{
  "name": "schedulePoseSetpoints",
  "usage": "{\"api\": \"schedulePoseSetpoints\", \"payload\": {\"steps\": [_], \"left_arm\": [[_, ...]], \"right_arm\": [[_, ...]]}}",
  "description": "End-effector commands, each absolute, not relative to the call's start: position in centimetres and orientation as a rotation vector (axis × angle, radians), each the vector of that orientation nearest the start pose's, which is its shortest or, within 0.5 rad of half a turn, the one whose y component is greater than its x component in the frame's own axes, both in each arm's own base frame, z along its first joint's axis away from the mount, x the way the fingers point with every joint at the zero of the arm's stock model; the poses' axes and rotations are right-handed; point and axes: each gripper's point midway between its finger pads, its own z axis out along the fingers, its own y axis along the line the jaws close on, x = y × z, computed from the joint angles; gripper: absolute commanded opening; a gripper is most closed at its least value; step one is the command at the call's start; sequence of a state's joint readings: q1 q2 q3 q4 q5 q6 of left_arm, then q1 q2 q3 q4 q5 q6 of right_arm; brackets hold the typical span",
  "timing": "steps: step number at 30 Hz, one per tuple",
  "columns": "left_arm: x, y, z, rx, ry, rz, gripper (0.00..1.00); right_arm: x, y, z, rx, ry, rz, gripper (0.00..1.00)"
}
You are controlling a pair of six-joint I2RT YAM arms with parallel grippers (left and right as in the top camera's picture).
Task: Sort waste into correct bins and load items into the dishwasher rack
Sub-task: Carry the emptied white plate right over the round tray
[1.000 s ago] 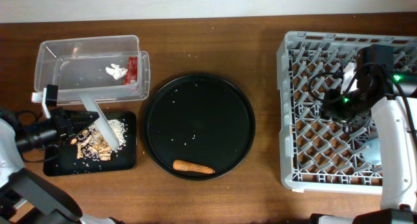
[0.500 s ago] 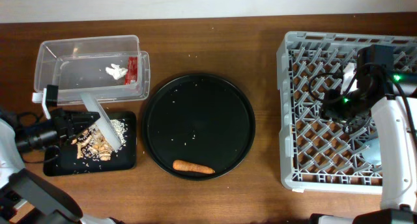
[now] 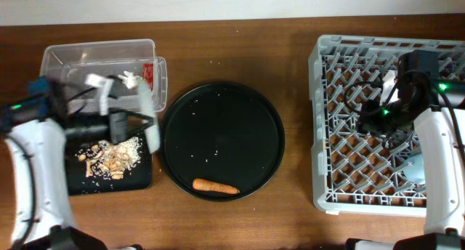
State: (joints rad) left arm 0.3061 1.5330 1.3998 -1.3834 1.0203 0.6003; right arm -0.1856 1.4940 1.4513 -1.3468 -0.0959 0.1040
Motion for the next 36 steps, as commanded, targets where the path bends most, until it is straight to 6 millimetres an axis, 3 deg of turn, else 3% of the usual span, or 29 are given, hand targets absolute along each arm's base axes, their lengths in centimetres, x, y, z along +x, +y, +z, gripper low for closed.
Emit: {"api": "schedulePoseSetpoints", "payload": {"steps": [1,3,7,11,13,17,19,22,23,26,29,31,32,36], "left_arm": [[30.6,-9.5,22.6,0.488,2.515,-1.023,0.0],[31.1,-12.6,22.2,0.6,2.515,-0.956,0.0],[31.4,-16.9,20.7,0.757,2.544,-0.76,0.0],[29.7,-22.9,18.8,0.982,2.52,-0.719,0.0],[28.7,-25.3,16.5,1.081,2.554,-0.703,0.0],[28.0,-27.3,11.2,1.067,2.727,-0.657,0.0],[27.6,-27.7,9.6,1.074,2.775,-0.658,0.0],[27.3,-28.0,9.1,1.092,2.786,-0.657,0.03],[27.3,-28.1,9.2,1.091,2.78,-0.658,0.14],[27.5,-28.0,9.9,1.087,2.777,-0.658,0.24],[28.8,-26.8,13.5,1.017,2.726,-0.656,0.34],[29.9,-24.3,15.6,0.928,2.72,-0.609,0.34],[30.4,-22.0,16.6,0.857,2.734,-0.555,0.34],[30.8,-14.7,17.9,0.594,2.841,-0.384,0.34]], "right_arm": [[29.1,-3.9,19.0,0.417,2.908,0.126,0.53],[29.1,-3.9,19.0,0.417,2.908,0.126,0.53],[29.1,-3.9,19.0,0.417,2.908,0.126,0.53],[29.1,-3.9,19.0,0.417,2.908,0.126,0.53],[29.1,-3.9,19.0,0.417,2.908,0.126,0.53],[29.1,-4.0,19.0,0.417,2.908,0.126,0.53],[29.1,-4.0,19.0,0.417,2.908,0.126,0.53],[29.1,-4.0,19.0,0.417,2.907,0.125,0.53],[29.1,-4.0,19.0,0.417,2.907,0.125,0.53],[29.1,-3.8,19.0,0.416,2.907,0.136,0.55],[29.5,-3.2,19.2,0.405,2.891,0.197,0.58],[30.0,-2.2,19.5,0.376,2.871,0.274,0.59],[30.5,-0.8,19.8,0.294,2.852,0.354,0.59],[31.8,4.0,20.4,0.061,2.809,0.434,0.63]]}}
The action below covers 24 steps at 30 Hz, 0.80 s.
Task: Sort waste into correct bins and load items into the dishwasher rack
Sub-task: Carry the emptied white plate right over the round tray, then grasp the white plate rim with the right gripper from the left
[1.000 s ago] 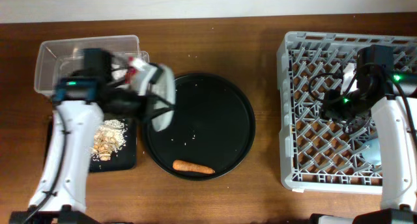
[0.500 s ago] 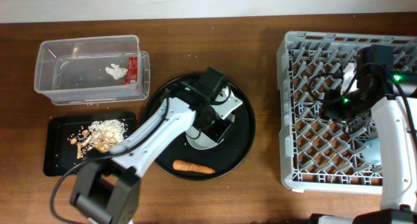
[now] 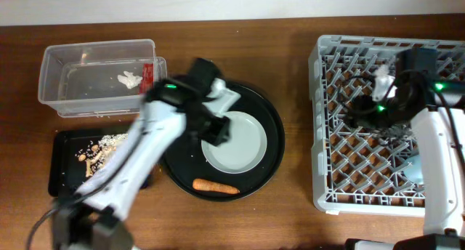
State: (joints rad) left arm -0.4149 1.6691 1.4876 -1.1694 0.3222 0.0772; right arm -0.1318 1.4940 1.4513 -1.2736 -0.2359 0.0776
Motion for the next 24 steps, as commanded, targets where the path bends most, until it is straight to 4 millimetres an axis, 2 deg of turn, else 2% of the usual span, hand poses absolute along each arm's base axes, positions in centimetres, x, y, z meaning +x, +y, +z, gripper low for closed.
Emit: {"api": "schedulePoseSetpoints", "payload": {"steps": [1,4,7,9,11,14,15,18,20,23,24], "left_arm": [[30.8,-13.0,17.9,0.528,2.872,-0.356,0.34],[31.0,-9.3,17.7,0.351,2.931,-0.338,0.4],[31.4,-6.7,17.6,0.194,2.952,-0.331,0.43],[31.6,-5.7,17.6,0.145,2.952,-0.327,0.44],[31.7,-5.3,17.6,0.124,2.952,-0.325,0.45],[31.7,-5.3,17.6,0.125,2.952,-0.325,0.45],[31.7,-5.3,17.6,0.125,2.952,-0.325,0.45],[31.7,-5.3,17.6,0.125,2.952,-0.324,0.49],[31.7,-5.3,17.6,0.125,2.951,-0.325,0.49],[31.8,-5.3,17.6,0.125,2.948,-0.325,0.49],[31.8,-5.3,17.6,0.126,2.948,-0.325,0.49]], "right_arm": [[32.1,5.5,20.5,-0.009,2.794,0.442,0.64],[32.9,10.6,20.2,-0.226,2.757,0.477,0.66],[33.2,14.6,18.4,-0.372,2.772,0.505,0.66],[33.2,16.7,16.3,-0.441,2.813,0.514,0.65],[33.3,18.2,13.9,-0.427,2.881,0.52,0.65],[33.5,19.0,10.4,-0.398,2.971,0.5,0.61],[33.7,18.8,8.5,-0.35,3.022,0.457,0.6],[33.9,18.6,5.2,-0.312,3.099,0.406,0.6],[33.4,18.6,3.2,-0.31,3.158,0.399,0.53],[32.8,18.9,1.5,-0.325,3.207,0.386,0.34],[32.6,19.1,1.0,-0.335,3.216,0.381,0.25]]}}
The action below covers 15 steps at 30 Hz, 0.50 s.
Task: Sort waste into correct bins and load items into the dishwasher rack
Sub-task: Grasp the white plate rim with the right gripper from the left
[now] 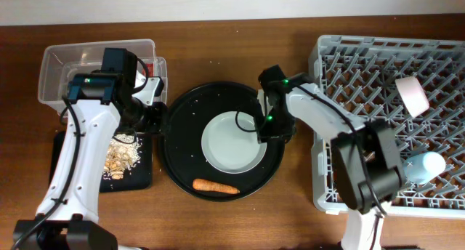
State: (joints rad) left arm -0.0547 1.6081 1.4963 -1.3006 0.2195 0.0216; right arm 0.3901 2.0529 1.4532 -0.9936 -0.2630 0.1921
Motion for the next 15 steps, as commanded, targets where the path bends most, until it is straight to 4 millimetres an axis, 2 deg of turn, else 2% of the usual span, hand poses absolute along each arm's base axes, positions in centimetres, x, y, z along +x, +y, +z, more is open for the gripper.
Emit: {"api": "schedulePoseSetpoints", "payload": {"steps": [1,4,7,9,12,14,15], "left_arm": [[31.8,-5.3,17.6,0.125,2.949,-0.325,0.49],[31.8,-5.3,17.6,0.126,2.949,-0.325,0.49],[31.8,-5.3,17.6,0.125,2.949,-0.325,0.49],[31.8,-5.3,17.6,0.125,2.948,-0.325,0.49],[31.8,-5.3,17.6,0.126,2.948,-0.324,0.49],[31.8,-5.3,17.6,0.125,2.948,-0.324,0.49],[31.8,-5.3,17.6,0.126,2.948,-0.324,0.49]], "right_arm": [[32.5,19.2,1.0,-0.342,3.216,0.381,0.21],[32.6,19.3,1.0,-0.35,3.209,0.377,0.06],[32.5,19.1,1.0,-0.343,3.214,0.369,0.04],[32.8,18.6,1.8,-0.318,3.203,0.374,0.04],[34.8,16.1,6.4,-0.233,3.105,0.336,0.04],[36.1,13.5,10.2,-0.173,3.009,0.235,0.04],[36.8,11.6,12.9,-0.139,2.937,0.158,0.04]]}}
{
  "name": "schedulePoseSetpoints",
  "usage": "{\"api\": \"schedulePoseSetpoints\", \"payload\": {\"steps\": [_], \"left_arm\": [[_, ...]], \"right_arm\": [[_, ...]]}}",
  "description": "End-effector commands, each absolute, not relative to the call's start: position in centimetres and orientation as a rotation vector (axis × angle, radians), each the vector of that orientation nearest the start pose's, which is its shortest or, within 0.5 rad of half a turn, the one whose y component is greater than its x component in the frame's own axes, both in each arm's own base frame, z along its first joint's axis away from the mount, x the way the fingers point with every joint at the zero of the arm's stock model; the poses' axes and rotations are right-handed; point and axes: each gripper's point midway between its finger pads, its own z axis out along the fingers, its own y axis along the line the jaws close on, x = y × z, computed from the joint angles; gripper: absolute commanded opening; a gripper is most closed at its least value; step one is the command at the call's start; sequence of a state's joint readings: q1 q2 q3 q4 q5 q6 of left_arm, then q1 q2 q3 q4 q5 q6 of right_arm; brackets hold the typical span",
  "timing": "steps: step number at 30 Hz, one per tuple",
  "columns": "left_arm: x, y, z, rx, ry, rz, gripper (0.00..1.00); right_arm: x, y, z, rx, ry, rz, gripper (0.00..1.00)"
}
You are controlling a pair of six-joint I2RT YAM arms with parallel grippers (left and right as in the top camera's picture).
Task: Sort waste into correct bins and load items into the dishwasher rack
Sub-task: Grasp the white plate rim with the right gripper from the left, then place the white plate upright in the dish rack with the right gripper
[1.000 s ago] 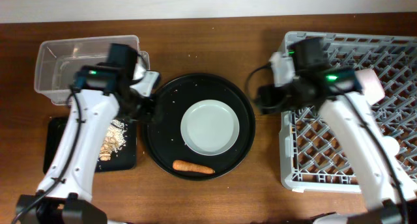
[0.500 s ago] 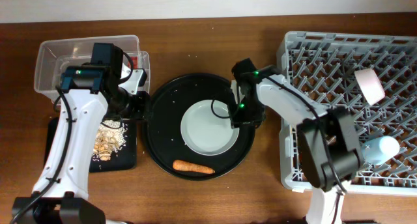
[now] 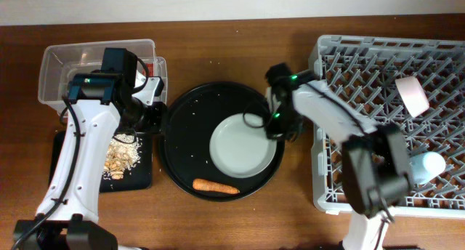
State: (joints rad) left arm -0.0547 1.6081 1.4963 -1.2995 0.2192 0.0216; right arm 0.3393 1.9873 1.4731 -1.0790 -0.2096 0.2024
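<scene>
A white plate (image 3: 242, 145) lies on the round black dish (image 3: 190, 112), beside an orange carrot (image 3: 216, 186) near the dish's front. My right gripper (image 3: 279, 124) is at the plate's right rim and looks shut on it. My left gripper (image 3: 150, 116) sits at the dish's left rim, between the clear bin (image 3: 87, 68) and the black scrap tray (image 3: 138, 174); its jaws are too dark to read. The grey dishwasher rack (image 3: 327, 126) on the right holds a pink cup (image 3: 412, 95) and a pale blue cup (image 3: 425, 165).
Food scraps (image 3: 120, 157) are piled on the scrap tray. A bit of white waste and a red wrapper (image 3: 149, 74) lie in the clear bin. Bare wooden table runs along the back and the front.
The white plate has shifted a little right on the black dish, and my right gripper with it, now nearer the rack. The left arm has not moved.
First the black dish held only the carrot, my left gripper hung over the scrap tray and my right over the rack. Then a white plate lay on the dish under my left arm. Later my left sat at the dish's rim, my right at the plate, now shifted right.
</scene>
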Motion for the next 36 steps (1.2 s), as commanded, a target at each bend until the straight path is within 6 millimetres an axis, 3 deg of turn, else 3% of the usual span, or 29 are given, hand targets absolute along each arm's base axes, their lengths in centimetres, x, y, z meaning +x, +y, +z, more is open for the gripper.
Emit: {"api": "schedulePoseSetpoints", "payload": {"steps": [1,2,3,4,6,8,11,17,22,25,28,31,32,33,34,36], "left_arm": [[31.8,-5.3,17.6,0.125,2.948,-0.325,0.49],[31.8,-5.3,17.6,0.125,2.948,-0.325,0.49],[31.8,-5.3,17.6,0.125,2.948,-0.325,0.49],[31.8,-5.3,17.6,0.125,2.948,-0.325,0.49],[31.8,-5.3,17.6,0.126,2.947,-0.325,0.49],[31.8,-5.3,17.6,0.125,2.948,-0.325,0.49],[31.9,-5.3,17.6,0.126,2.944,-0.324,0.49],[31.9,-5.3,17.6,0.126,2.943,-0.324,0.49],[31.9,-5.3,17.6,0.126,2.944,-0.325,0.49],[31.9,-5.3,17.6,0.126,2.943,-0.324,0.5],[31.9,-5.3,17.6,0.126,2.944,-0.324,0.5],[31.9,-5.3,17.6,0.126,2.944,-0.325,0.5],[31.9,-5.3,17.6,0.126,2.944,-0.326,0.5],[31.8,-5.4,17.6,0.126,2.945,-0.333,0.58],[31.8,-5.5,17.7,0.126,2.948,-0.34,0.6],[31.5,-5.9,17.7,0.129,2.951,-0.378,0.62]], "right_arm": [[37.2,10.2,14.6,-0.109,2.887,0.106,0.04],[37.8,7.4,17.8,-0.04,2.788,-0.009,0.04],[38.0,5.7,19.4,0.002,2.733,-0.084,0.04],[38.0,2.5,22.4,0.088,2.626,-0.235,0.04],[37.3,-2.3,26.1,0.216,2.481,-0.482,0.04],[35.9,-6.9,29.3,0.346,2.343,-0.772,0.04],[34.7,-10.1,31.2,0.48,2.209,-1.027,0.04],[36.2,-10.6,27.6,0.503,2.246,-1.104,0.04],[37.9,-10.3,22.6,0.434,2.374,-1.165,0.04],[38.0,-9.2,19.5,0.455,2.479,-1.071,0.04],[37.6,-7.7,18.7,0.481,2.533,-0.96,0.04],[37.1,-5.9,19.5,0.496,2.527,-0.865,0.04],[37.0,-5.2,20.0,0.489,2.521,-0.83,0.13],[36.7,-4.8,20.7,0.485,2.512,-0.797,0.61],[36.4,-4.6,21.2,0.488,2.513,-0.765,0.86],[35.4,-4.7,22.5,0.519,2.51,-0.68,0.94]]}}
